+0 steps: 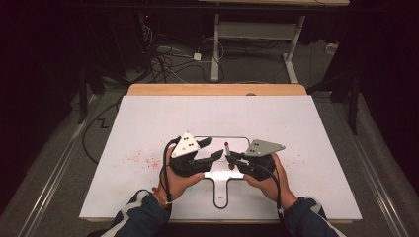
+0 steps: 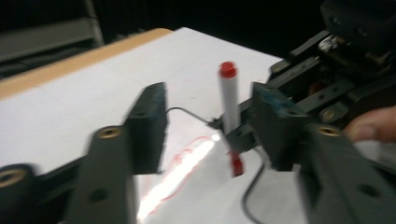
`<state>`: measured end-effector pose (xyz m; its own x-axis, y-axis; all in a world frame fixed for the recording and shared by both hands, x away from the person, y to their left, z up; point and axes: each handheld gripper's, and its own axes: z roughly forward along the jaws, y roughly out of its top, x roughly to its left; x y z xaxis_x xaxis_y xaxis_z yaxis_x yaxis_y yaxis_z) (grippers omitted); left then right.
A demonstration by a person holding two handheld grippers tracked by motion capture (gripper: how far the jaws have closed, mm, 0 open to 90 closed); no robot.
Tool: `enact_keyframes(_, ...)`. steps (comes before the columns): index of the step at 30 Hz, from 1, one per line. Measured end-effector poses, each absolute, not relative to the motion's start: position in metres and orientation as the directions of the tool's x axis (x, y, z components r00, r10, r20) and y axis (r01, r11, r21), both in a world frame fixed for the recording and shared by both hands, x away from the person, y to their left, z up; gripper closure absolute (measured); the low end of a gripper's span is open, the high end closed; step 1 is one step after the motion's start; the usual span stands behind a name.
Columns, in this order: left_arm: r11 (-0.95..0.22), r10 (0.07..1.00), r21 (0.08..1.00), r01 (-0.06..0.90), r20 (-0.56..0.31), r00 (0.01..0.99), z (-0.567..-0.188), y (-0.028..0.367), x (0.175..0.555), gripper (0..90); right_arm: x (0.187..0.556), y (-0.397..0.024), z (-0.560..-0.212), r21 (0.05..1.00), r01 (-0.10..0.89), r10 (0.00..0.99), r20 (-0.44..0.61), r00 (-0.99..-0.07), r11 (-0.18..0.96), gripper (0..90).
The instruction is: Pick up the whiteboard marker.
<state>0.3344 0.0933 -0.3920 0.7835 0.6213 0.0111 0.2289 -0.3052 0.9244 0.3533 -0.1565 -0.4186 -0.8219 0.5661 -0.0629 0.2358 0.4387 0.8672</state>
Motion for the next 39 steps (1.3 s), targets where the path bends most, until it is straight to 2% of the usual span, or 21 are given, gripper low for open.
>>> enact_keyframes(3, -0.357, 0.639, 0.913, 0.2, 0.083, 0.765, -0.395, 0.107, 0.333, 30.4, 0.356, -0.162, -0.42, 0.87, 0.238, 0.577, -0.063, -0.815, 0.432, 82.0)
enact_keyframes(6, -0.426, 0.659, 0.89, 0.164, 0.181, 0.73, -0.402, 0.123, 0.331, 26.8, 0.359, -0.167, -0.421, 0.873, 0.241, 0.588, -0.063, -0.806, 0.424, 81.9)
enact_keyframes(13, -0.516, 0.677, 0.837, 0.182, 0.268, 0.686, -0.422, 0.165, 0.324, 24.4, 0.363, -0.172, -0.421, 0.888, 0.229, 0.591, -0.058, -0.805, 0.399, 82.0)
enact_keyframes(17, -0.498, 0.698, 0.841, 0.212, 0.244, 0.673, -0.43, 0.18, 0.322, 24.4, 0.365, -0.173, -0.422, 0.889, 0.227, 0.587, -0.056, -0.807, 0.397, 82.0)
enact_keyframes(19, -0.506, 0.733, 0.825, 0.25, 0.259, 0.629, -0.437, 0.189, 0.32, 24.5, 0.366, -0.172, -0.422, 0.892, 0.233, 0.589, -0.045, -0.807, 0.387, 82.0)
enact_keyframes(21, -0.496, 0.737, 0.823, 0.275, 0.232, 0.635, -0.442, 0.195, 0.319, 24.5, 0.368, -0.17, -0.423, 0.894, 0.232, 0.587, -0.042, -0.808, 0.383, 82.0)
enact_keyframes(26, -0.524, 0.722, 0.805, 0.279, 0.246, 0.647, -0.451, 0.204, 0.314, 24.2, 0.371, -0.168, -0.427, 0.893, 0.24, 0.584, -0.031, -0.811, 0.38, 81.9)
enact_keyframes(32, -0.492, 0.741, 0.802, 0.337, 0.183, 0.646, -0.461, 0.219, 0.307, 23.2, 0.381, -0.16, -0.429, 0.895, 0.221, 0.561, -0.039, -0.827, 0.388, 82.0)
enact_keyframes(39, -0.485, 0.752, 0.804, 0.344, 0.184, 0.632, -0.46, 0.226, 0.304, 22.4, 0.387, -0.148, -0.432, 0.888, 0.198, 0.532, -0.06, -0.845, 0.414, 82.0)
